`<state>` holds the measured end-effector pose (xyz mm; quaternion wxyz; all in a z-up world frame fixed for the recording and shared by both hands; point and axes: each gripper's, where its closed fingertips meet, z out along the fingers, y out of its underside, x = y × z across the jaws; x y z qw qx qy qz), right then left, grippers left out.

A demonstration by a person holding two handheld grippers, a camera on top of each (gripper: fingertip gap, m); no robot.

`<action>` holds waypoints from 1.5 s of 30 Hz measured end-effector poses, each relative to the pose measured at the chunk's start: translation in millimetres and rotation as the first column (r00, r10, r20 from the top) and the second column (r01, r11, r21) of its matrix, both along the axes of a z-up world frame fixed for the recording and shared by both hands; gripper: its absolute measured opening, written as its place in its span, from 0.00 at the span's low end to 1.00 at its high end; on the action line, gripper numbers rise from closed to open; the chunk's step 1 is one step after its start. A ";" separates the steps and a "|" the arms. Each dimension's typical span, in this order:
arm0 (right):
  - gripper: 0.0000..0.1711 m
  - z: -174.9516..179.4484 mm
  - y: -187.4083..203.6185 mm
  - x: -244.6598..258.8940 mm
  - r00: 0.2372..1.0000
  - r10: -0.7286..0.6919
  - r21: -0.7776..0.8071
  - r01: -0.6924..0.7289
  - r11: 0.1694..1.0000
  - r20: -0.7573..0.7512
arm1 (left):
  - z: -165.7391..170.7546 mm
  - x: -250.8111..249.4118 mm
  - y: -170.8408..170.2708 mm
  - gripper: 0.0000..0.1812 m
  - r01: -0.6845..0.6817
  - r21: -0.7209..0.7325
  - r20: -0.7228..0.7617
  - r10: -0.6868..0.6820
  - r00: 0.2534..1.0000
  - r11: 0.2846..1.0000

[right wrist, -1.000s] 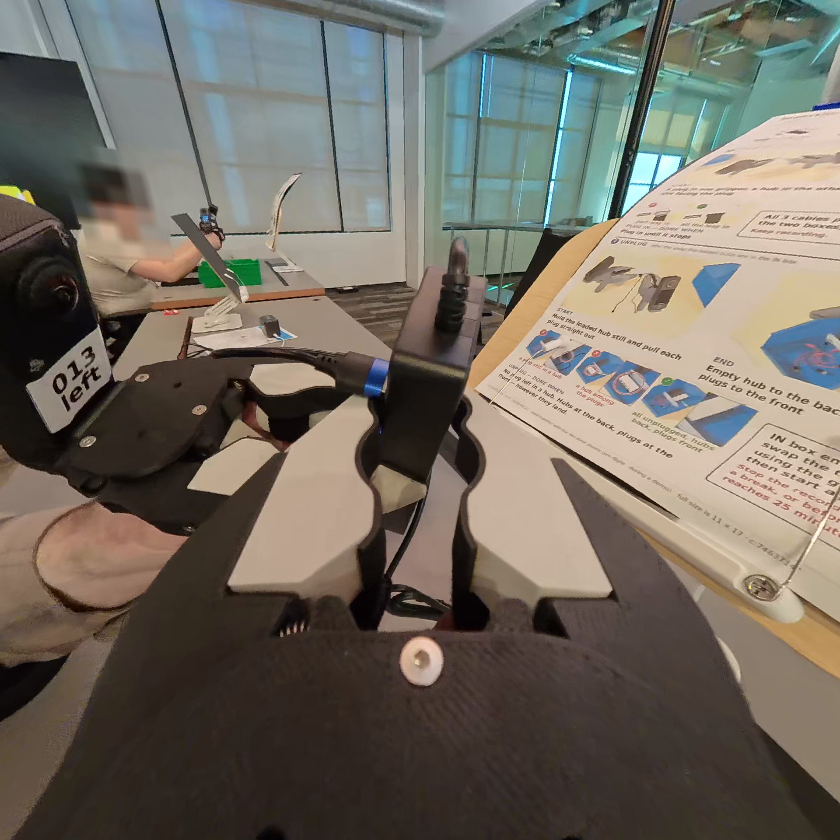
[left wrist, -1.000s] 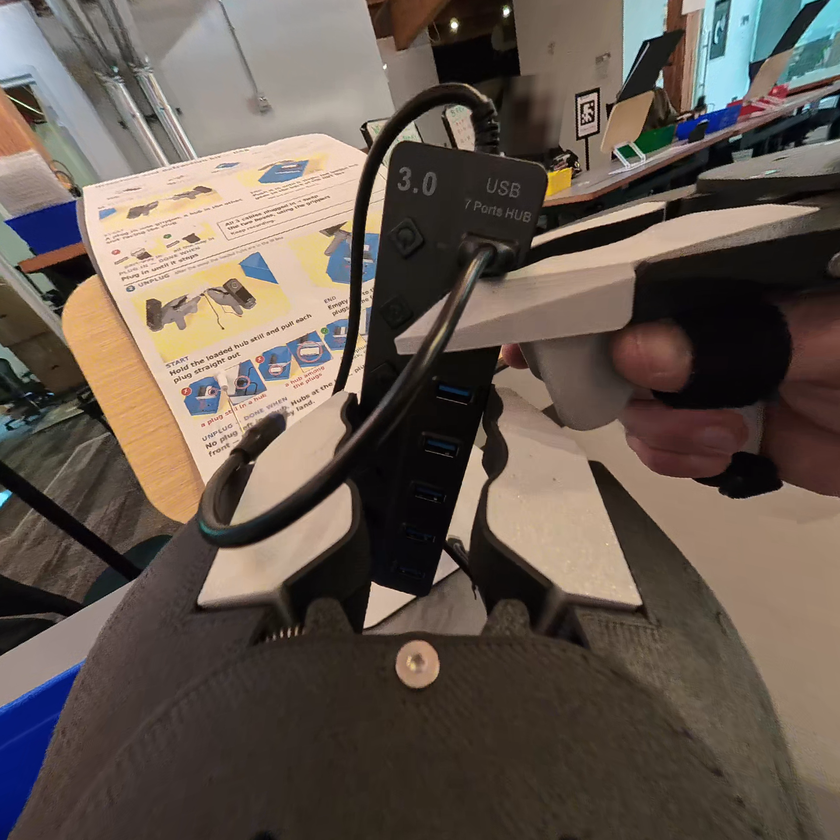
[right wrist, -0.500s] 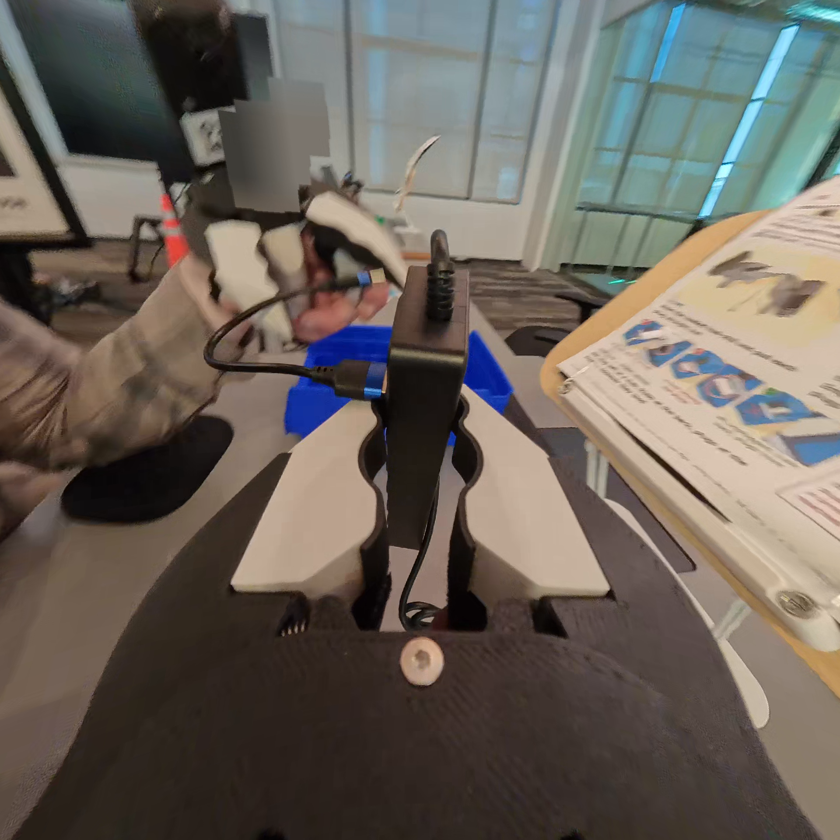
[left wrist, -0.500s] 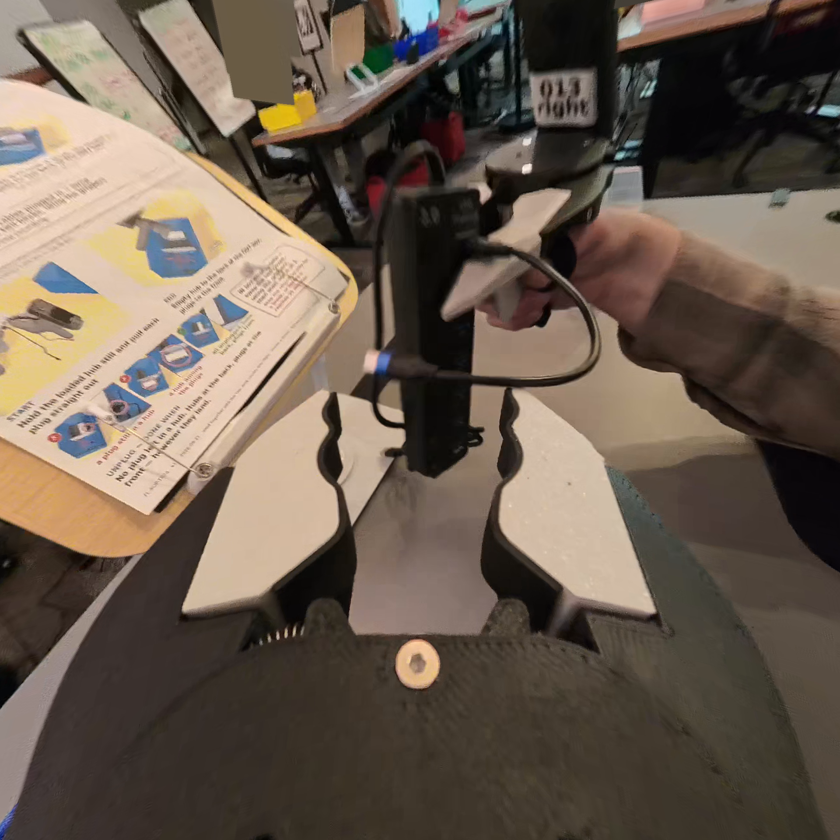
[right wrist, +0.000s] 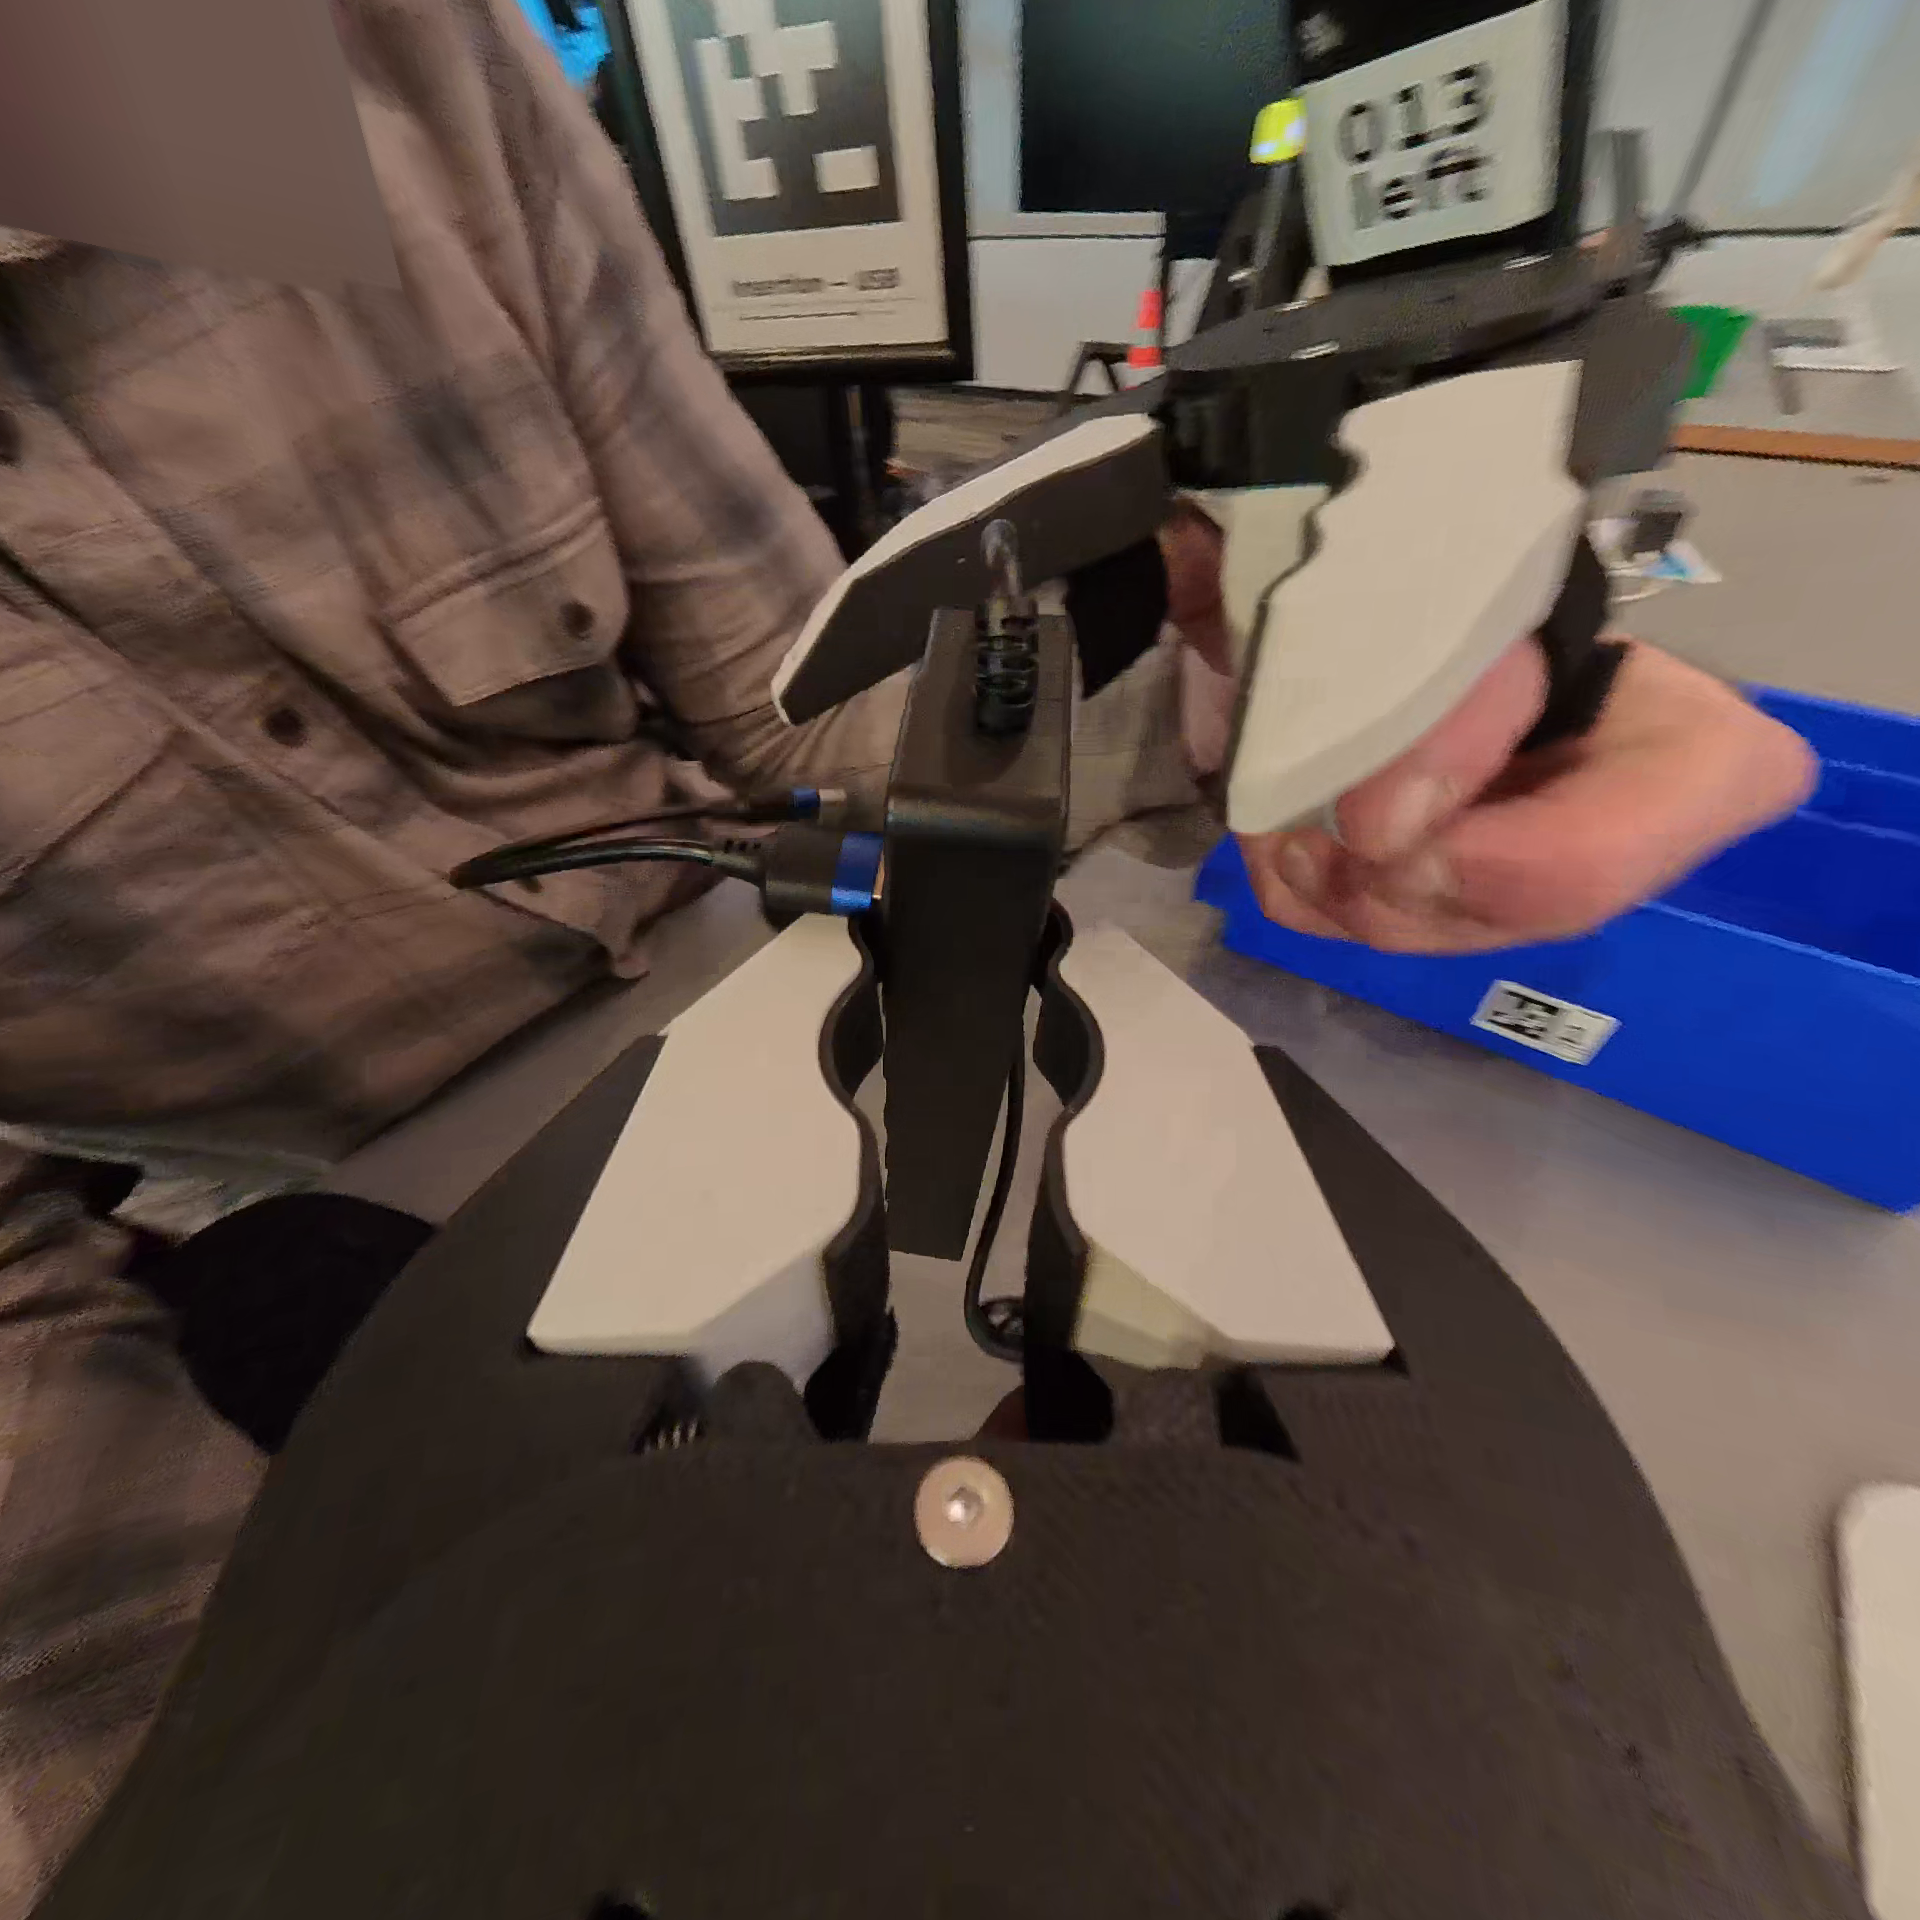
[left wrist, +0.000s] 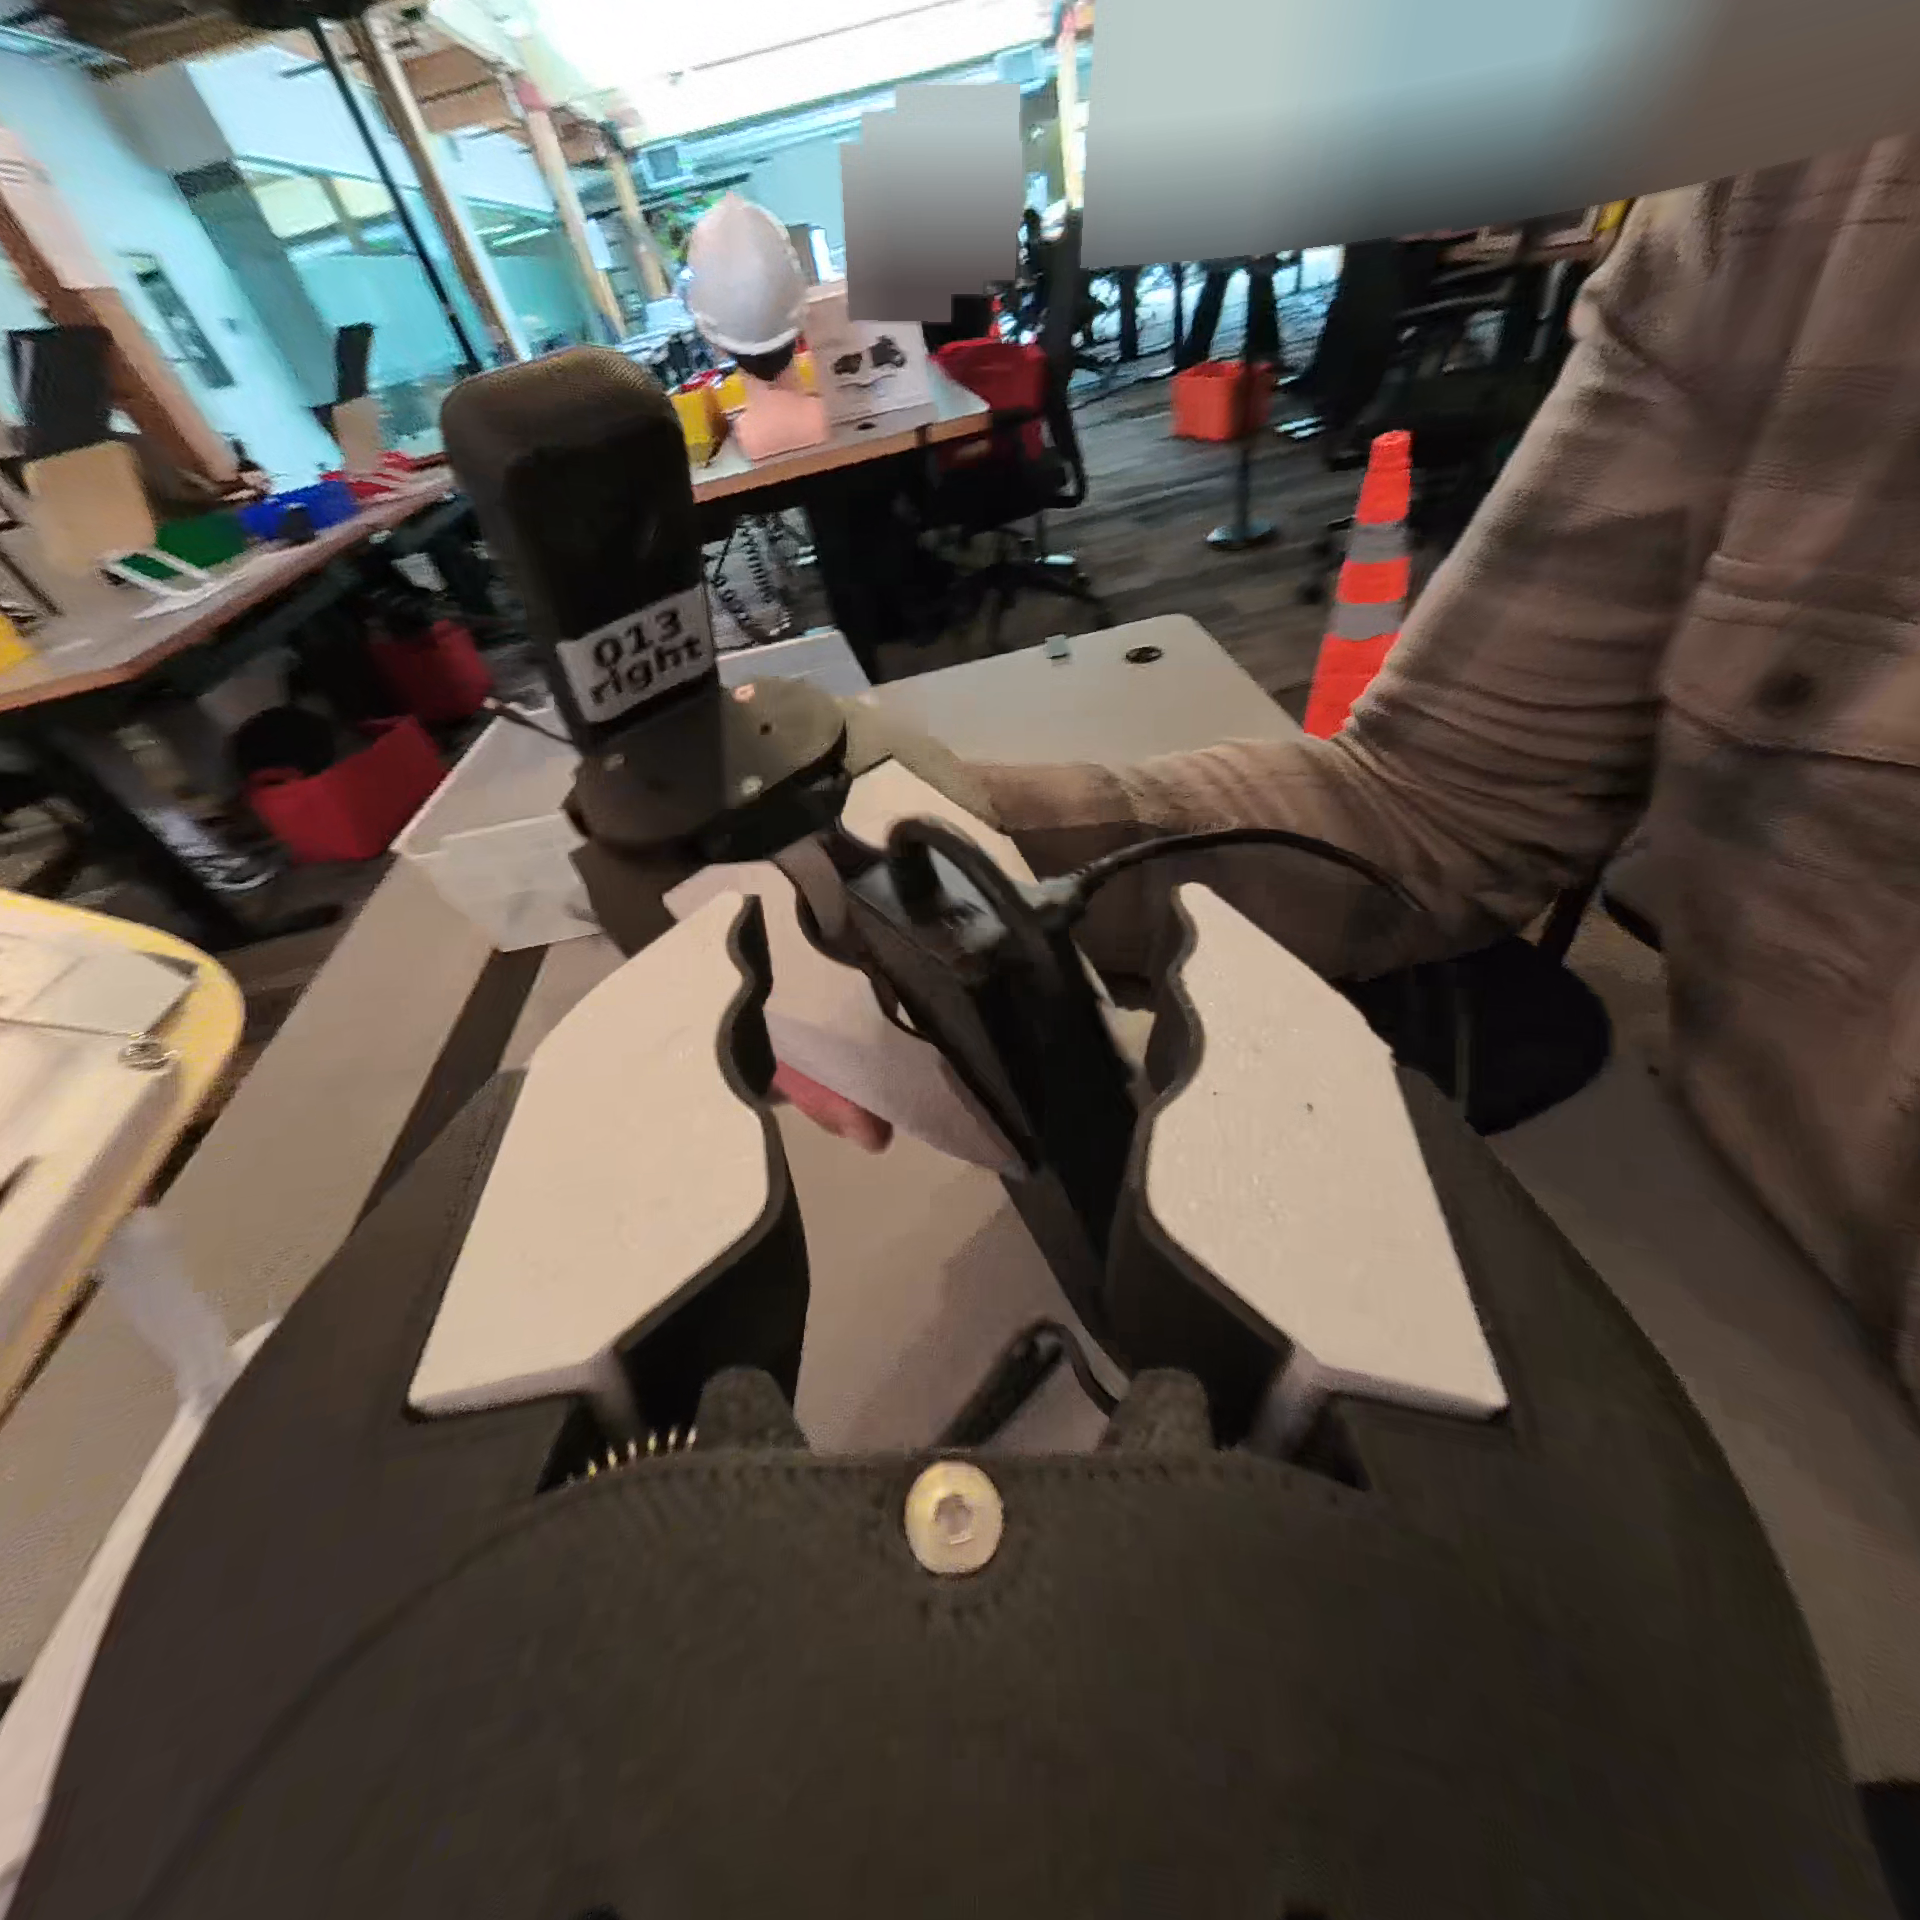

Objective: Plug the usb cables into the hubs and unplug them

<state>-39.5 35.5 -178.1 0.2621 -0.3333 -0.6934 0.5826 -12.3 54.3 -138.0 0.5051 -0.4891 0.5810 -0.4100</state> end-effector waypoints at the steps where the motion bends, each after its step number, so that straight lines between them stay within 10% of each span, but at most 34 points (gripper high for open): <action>1: 0.13 -3.8 -5.7 -1.0 0.999 0.038 -0.007 -0.038 0.999 0.011 | -0.5 2.3 -1.2 0.39 0.024 -0.011 0.019 -0.024 1.000 1.000; 8: 0.13 -19.3 -28.0 -0.3 0.975 0.220 -0.078 -0.216 0.973 0.041 | -27.3 11.6 -36.3 0.39 0.257 -0.109 -0.050 -0.263 0.963 0.960; 34: 0.18 -64.2 24.6 -8.7 0.988 -0.013 -0.014 0.016 1.000 0.154 | -78.6 1.1 18.1 0.31 -0.108 0.172 -0.458 0.176 0.871 0.979; 45: 0.13 -57.3 8.2 5.2 0.986 0.131 -0.116 -0.119 0.986 0.106 | -88.8 11.4 -2.4 0.38 0.039 -0.029 -0.350 -0.047 0.935 0.999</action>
